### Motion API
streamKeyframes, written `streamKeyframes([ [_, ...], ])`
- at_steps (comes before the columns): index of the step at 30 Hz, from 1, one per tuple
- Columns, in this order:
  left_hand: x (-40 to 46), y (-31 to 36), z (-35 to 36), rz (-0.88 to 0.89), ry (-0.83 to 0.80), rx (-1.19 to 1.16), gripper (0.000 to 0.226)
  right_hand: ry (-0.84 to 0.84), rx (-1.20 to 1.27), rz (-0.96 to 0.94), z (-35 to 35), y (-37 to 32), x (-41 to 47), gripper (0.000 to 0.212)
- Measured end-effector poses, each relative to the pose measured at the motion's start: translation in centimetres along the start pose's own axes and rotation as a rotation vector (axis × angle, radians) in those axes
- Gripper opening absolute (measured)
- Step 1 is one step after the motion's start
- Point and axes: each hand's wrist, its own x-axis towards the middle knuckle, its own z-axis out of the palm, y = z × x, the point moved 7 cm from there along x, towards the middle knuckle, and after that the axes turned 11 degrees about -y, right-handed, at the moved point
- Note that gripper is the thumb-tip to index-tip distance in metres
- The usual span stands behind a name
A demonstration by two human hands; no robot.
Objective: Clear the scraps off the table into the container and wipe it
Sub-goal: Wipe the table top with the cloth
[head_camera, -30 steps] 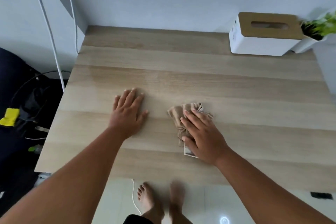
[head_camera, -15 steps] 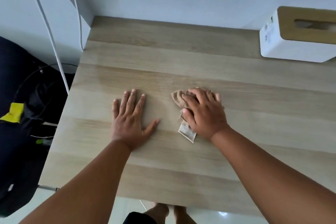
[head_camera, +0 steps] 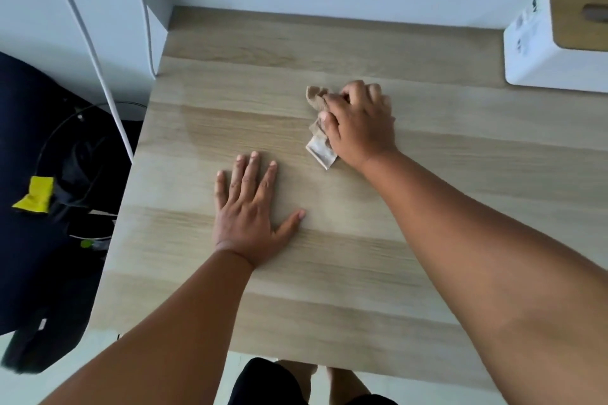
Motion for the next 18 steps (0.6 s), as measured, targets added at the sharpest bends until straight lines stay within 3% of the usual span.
streamKeyframes([
  [10,0.1,-0.1,0.1,0.008,0.011,-0.008,0.097,-0.22,-0.068,-0.301,2.7,-0.9,-21.0,0.06],
  [15,0.0,-0.3,0.5,0.016,0.01,0.003,0.09,-0.271,-0.111,-0.359,2.9,-0.7,-19.8,0.061],
  [18,0.1,-0.3,0.5,0.015,0.016,-0.004,0.09,-0.239,-0.114,-0.236,2.8,-0.7,-14.5,0.061],
])
